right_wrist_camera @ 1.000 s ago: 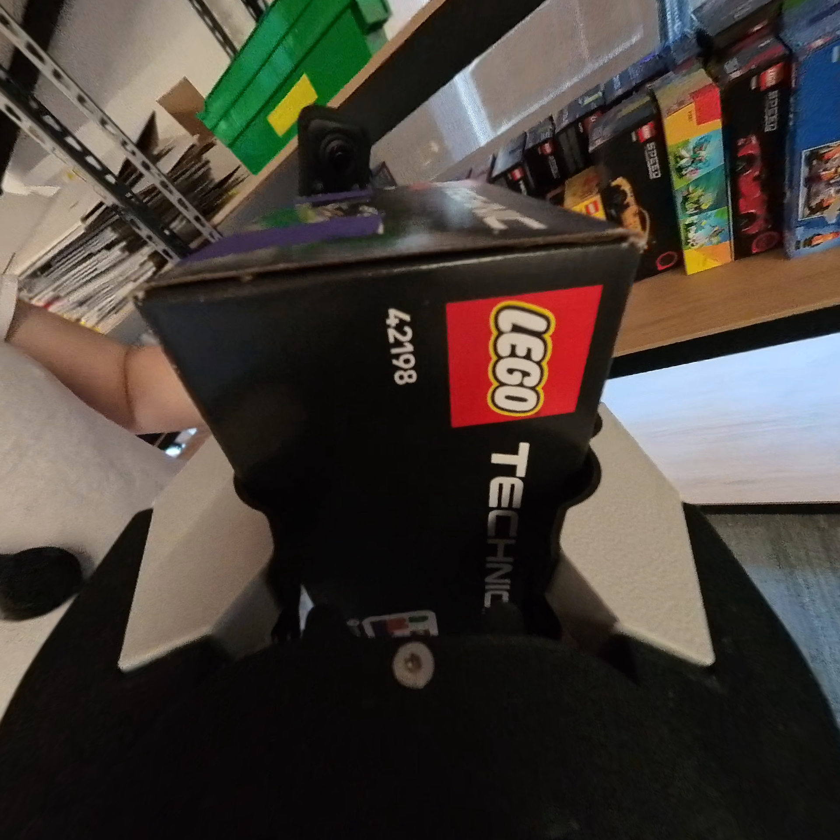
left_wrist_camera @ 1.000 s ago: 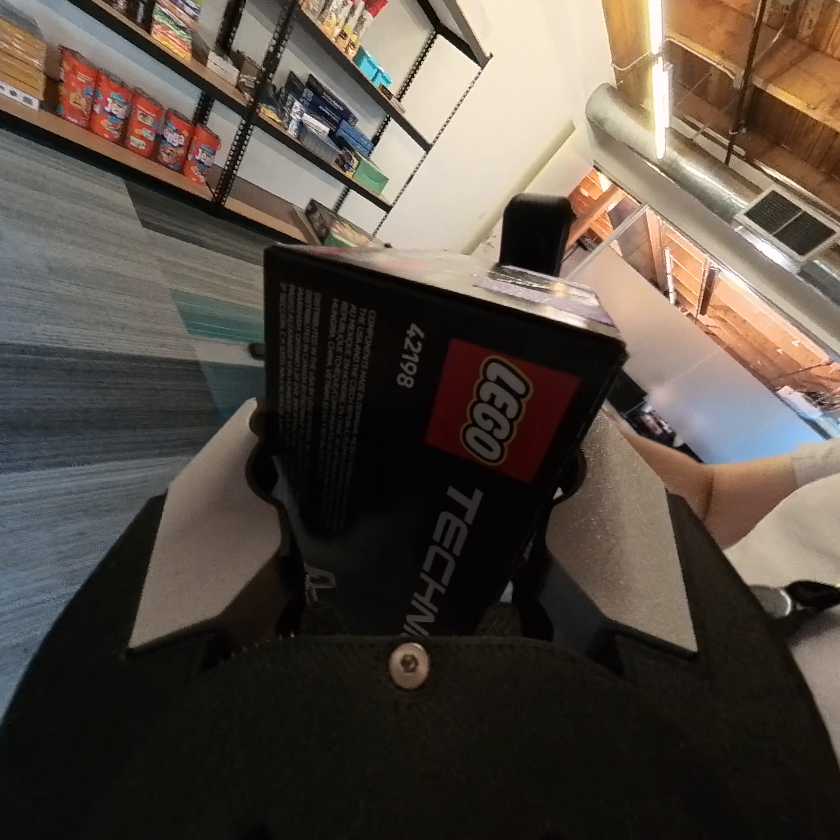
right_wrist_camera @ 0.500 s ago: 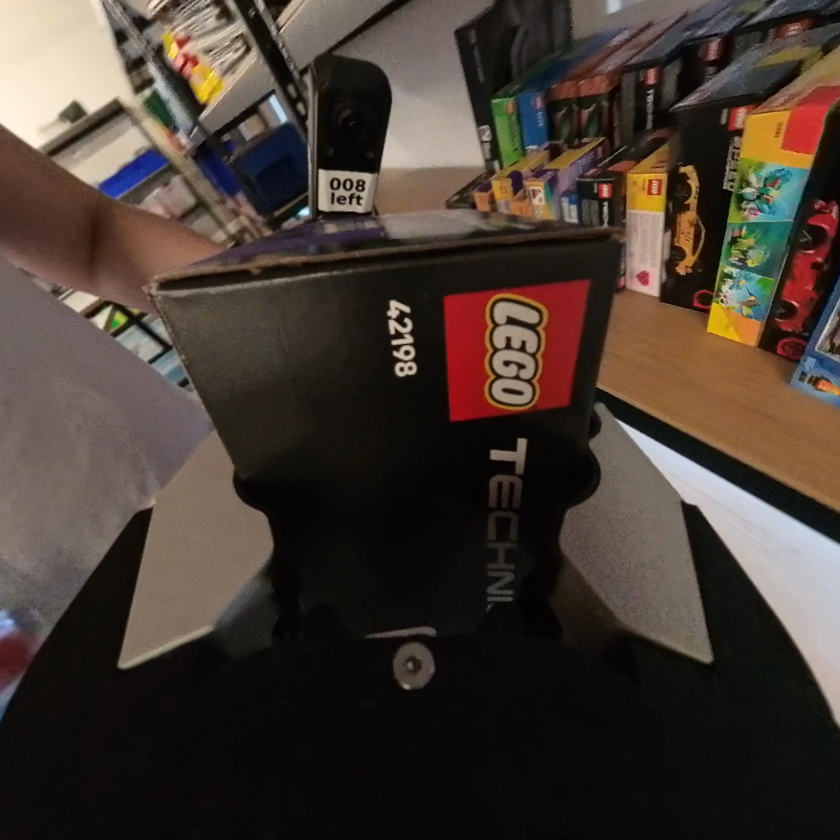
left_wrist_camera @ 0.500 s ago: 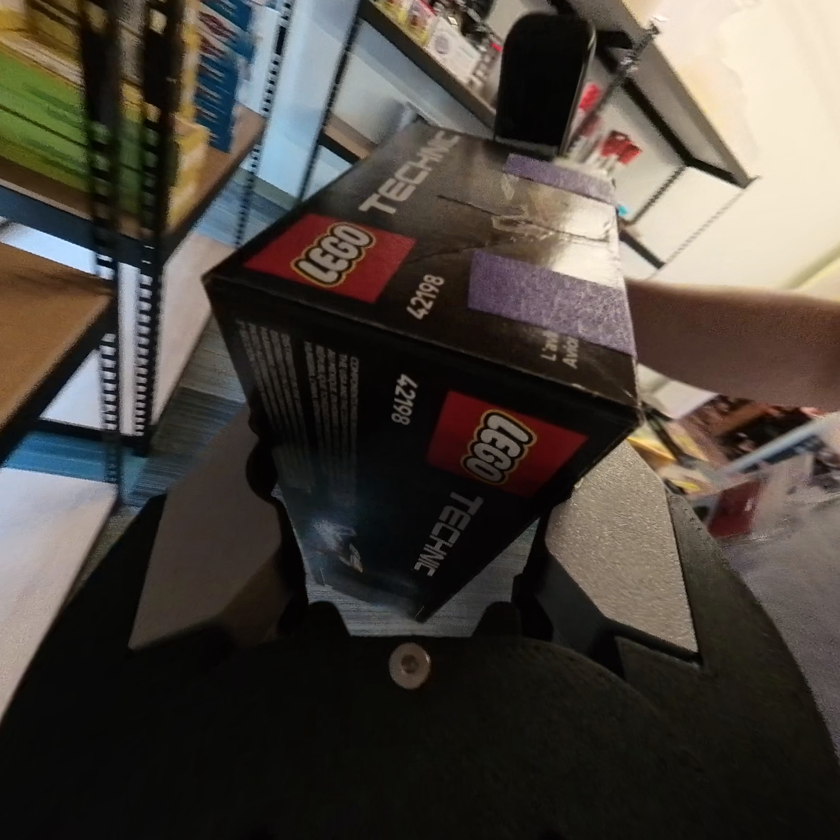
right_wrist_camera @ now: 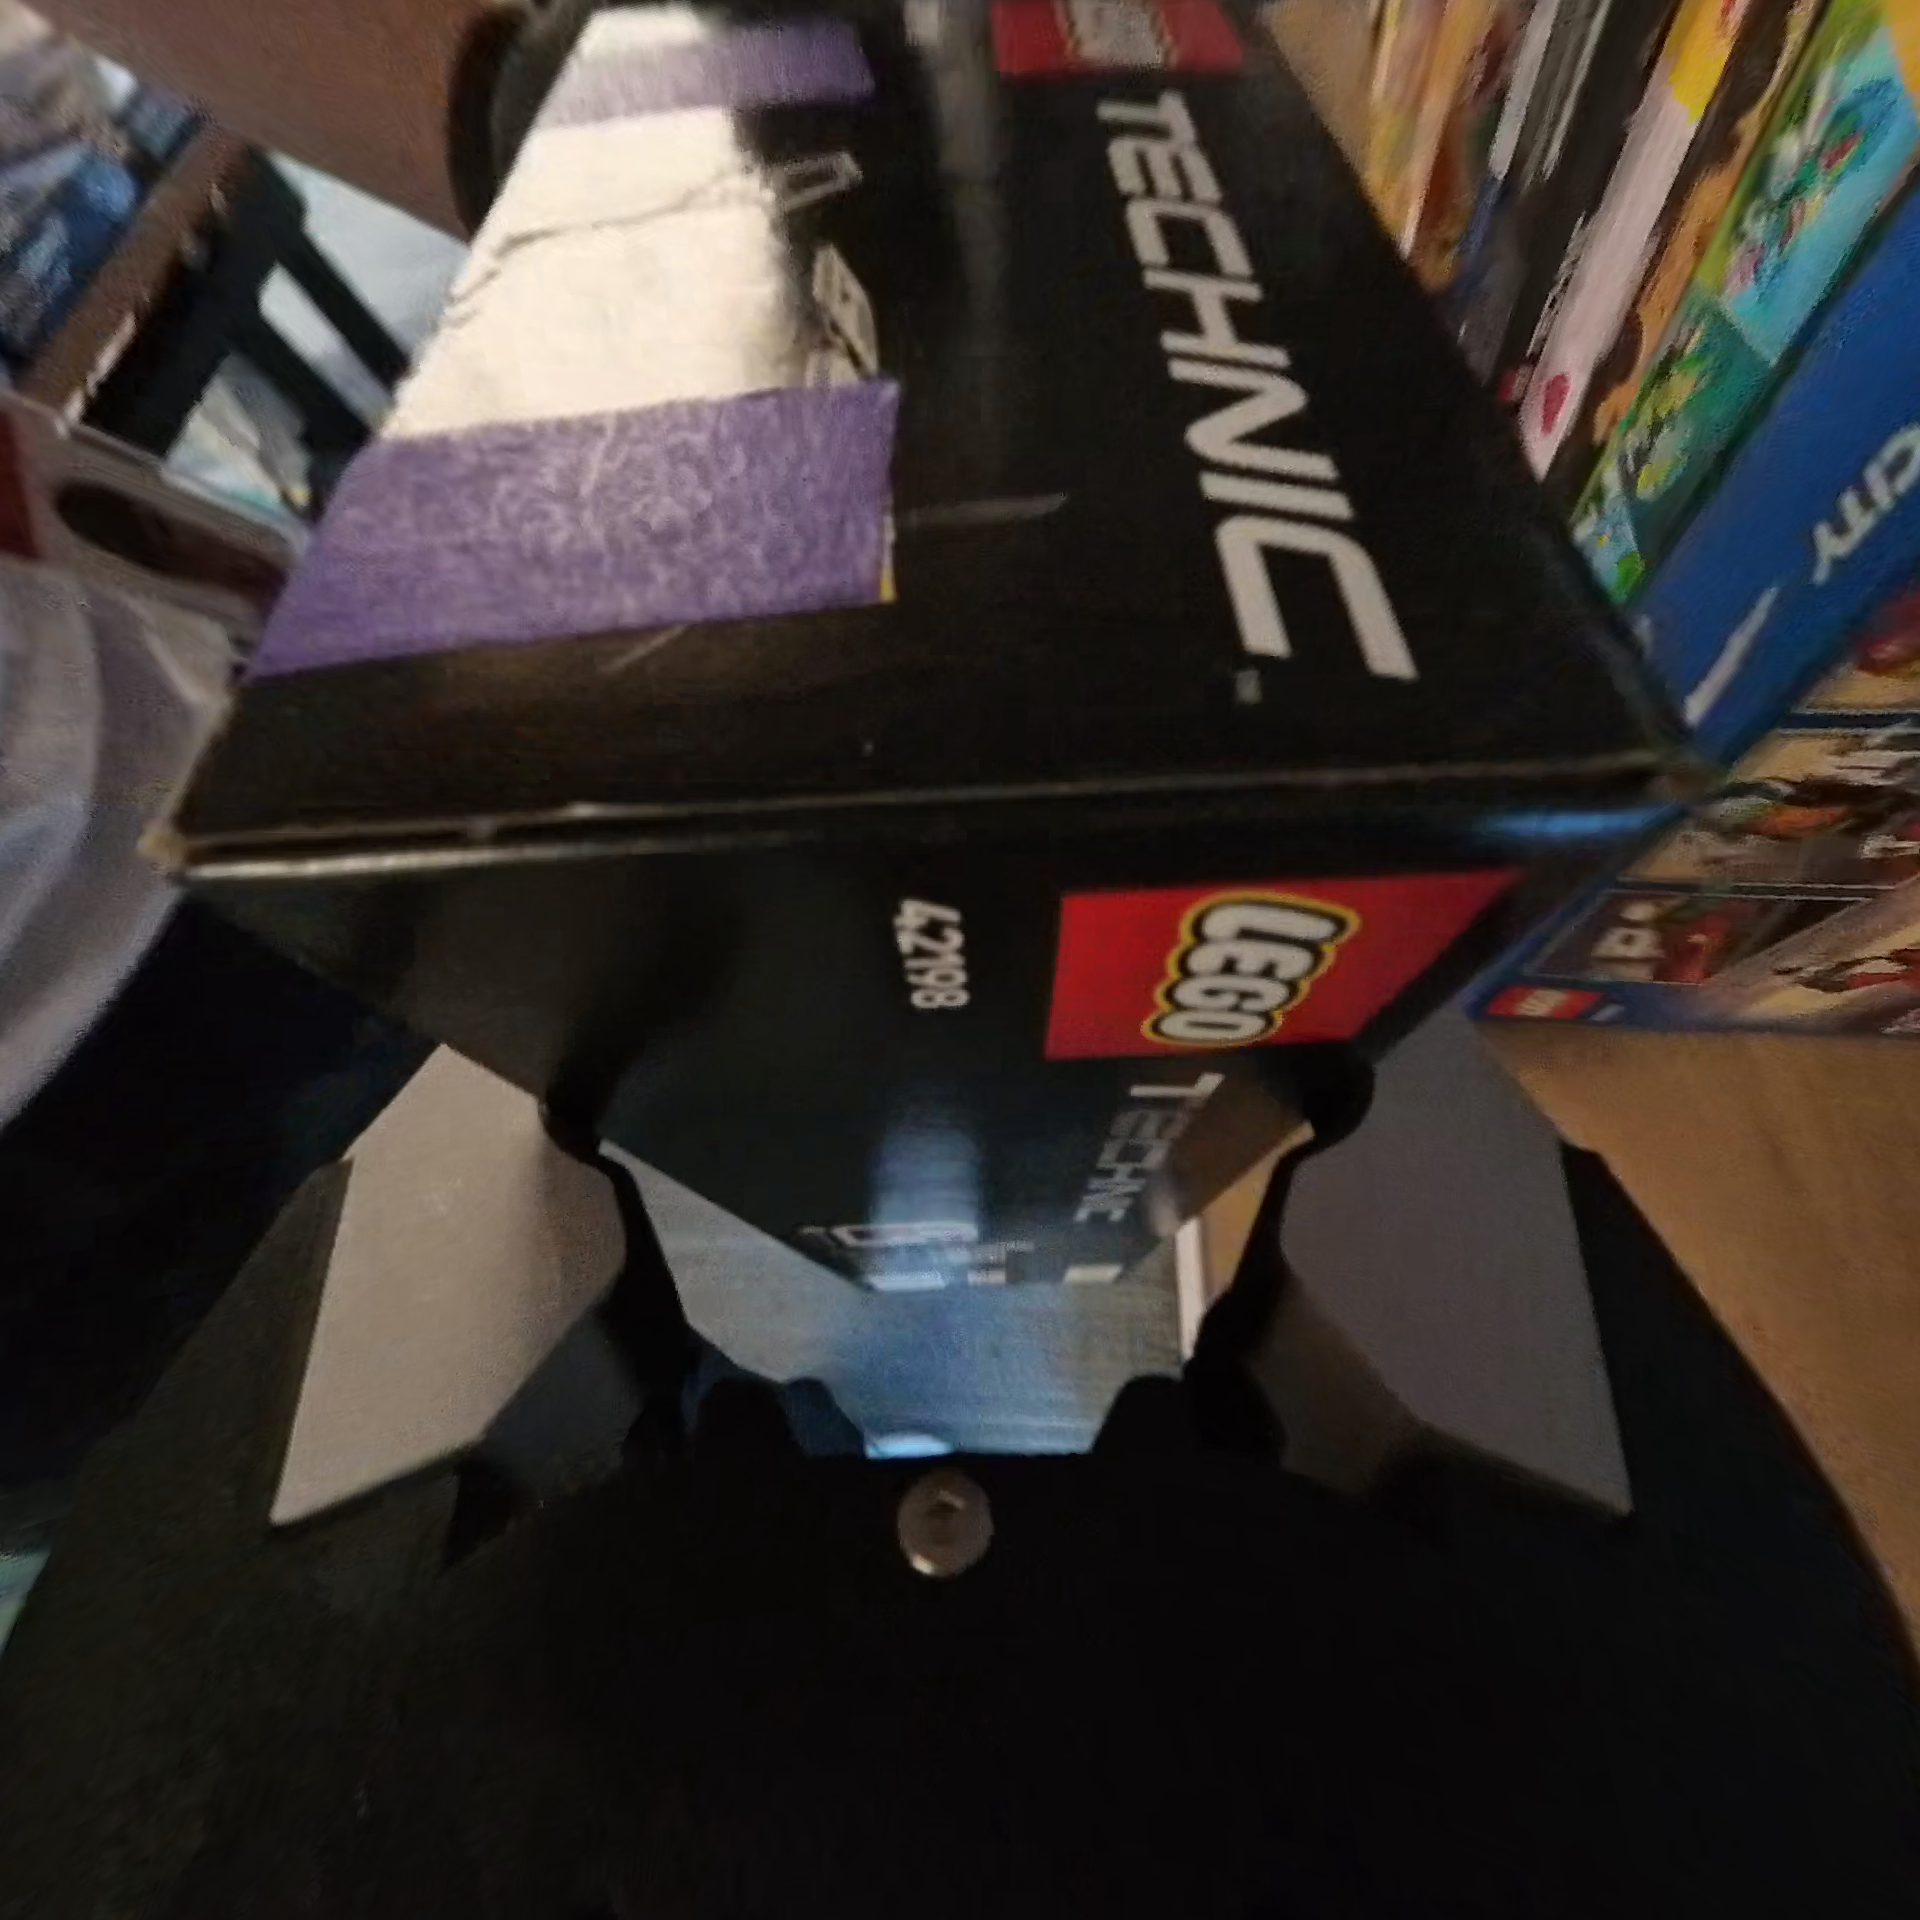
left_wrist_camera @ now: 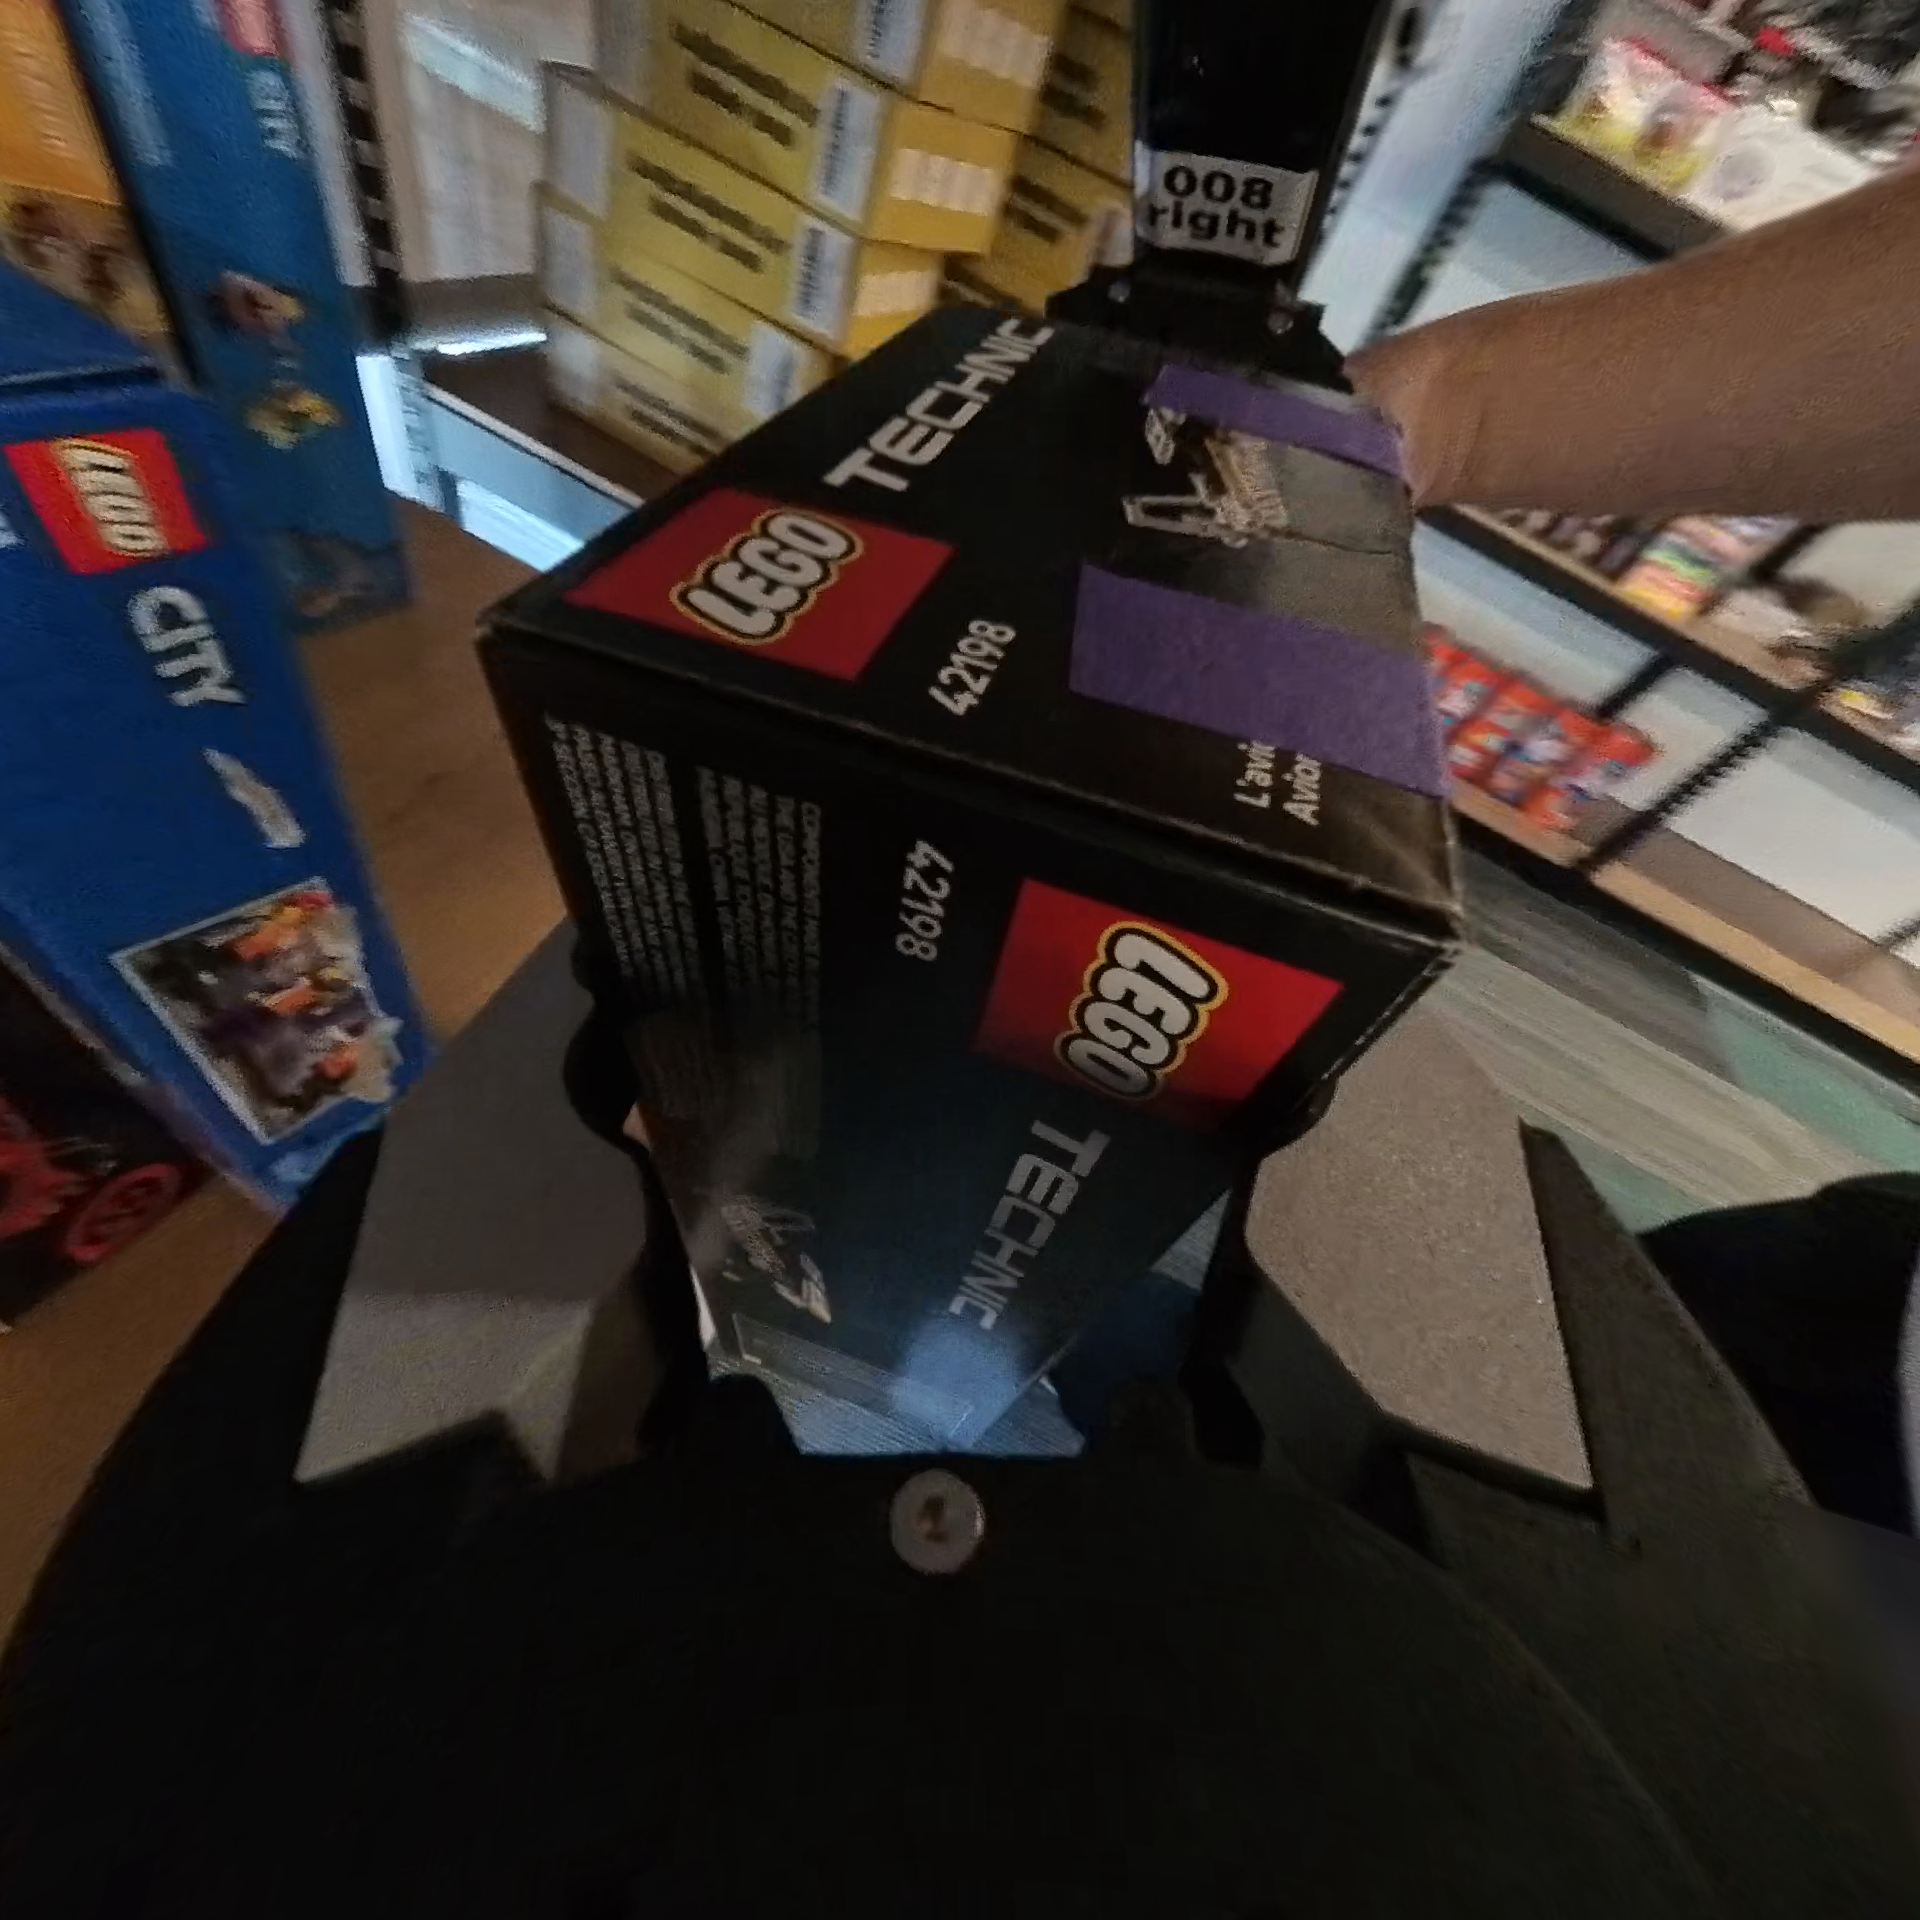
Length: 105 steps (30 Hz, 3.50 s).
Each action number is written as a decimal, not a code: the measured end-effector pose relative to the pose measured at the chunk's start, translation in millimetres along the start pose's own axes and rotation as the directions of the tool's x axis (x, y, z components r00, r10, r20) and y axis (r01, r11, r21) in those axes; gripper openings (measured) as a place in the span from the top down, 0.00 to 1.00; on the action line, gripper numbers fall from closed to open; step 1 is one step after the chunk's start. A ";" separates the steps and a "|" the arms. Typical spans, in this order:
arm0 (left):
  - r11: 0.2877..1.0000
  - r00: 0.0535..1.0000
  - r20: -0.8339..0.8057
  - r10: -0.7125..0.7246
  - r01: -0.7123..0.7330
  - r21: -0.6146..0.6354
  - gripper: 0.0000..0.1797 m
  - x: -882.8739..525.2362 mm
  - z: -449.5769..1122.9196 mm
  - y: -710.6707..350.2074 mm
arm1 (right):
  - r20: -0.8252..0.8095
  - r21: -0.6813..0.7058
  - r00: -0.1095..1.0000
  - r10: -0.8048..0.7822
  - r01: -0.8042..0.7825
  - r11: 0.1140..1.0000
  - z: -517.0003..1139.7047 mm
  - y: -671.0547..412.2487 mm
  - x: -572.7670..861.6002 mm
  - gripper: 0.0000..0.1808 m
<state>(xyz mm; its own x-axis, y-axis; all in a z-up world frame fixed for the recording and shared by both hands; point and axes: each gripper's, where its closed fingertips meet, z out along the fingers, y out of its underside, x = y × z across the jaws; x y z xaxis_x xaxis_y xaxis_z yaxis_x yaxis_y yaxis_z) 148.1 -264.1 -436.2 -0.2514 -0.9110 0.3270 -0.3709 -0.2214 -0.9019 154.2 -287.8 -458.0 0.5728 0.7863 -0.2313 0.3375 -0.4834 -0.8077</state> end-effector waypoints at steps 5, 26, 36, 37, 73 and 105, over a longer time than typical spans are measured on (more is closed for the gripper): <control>1.000 0.978 0.207 0.011 -0.008 -0.014 0.30 -41.3 35.6 14.5 | 0.145 -0.120 0.977 -0.158 0.176 0.977 -5.1 37.3 58.6 0.25; 0.983 0.638 0.759 -0.132 -0.016 0.184 0.31 -69.1 45.0 7.0 | -0.469 -0.074 0.876 0.111 -0.165 0.984 -68.7 91.7 61.6 0.54; 0.993 0.709 0.696 -0.117 0.067 0.098 0.31 -53.6 40.3 18.0 | -0.417 0.426 0.743 0.523 -0.348 0.835 -89.9 -6.2 34.7 1.00; 0.994 0.711 0.694 -0.112 0.069 0.090 0.31 -52.4 38.8 19.2 | -0.370 0.488 0.713 0.595 -0.395 0.778 -91.9 -15.0 41.2 1.00; 0.991 0.783 0.609 -0.126 0.127 0.041 0.29 -16.3 45.4 48.9 | -0.397 0.506 0.570 0.720 -0.519 0.689 -21.8 3.0 17.1 0.29; 0.858 0.422 0.760 -0.494 0.379 0.347 0.47 188.1 -178.5 266.2 | -0.619 0.256 0.698 0.360 -0.254 0.933 1.9 58.6 142.6 0.52</control>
<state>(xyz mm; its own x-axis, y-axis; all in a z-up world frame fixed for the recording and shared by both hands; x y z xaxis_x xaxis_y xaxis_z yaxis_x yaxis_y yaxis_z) -157.5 -432.2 -564.4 0.7567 -0.5397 0.3690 -0.1031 -0.6559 -0.7478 254.2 -203.3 -539.4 0.9837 0.1368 -0.1171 -0.0225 -0.5522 -0.8334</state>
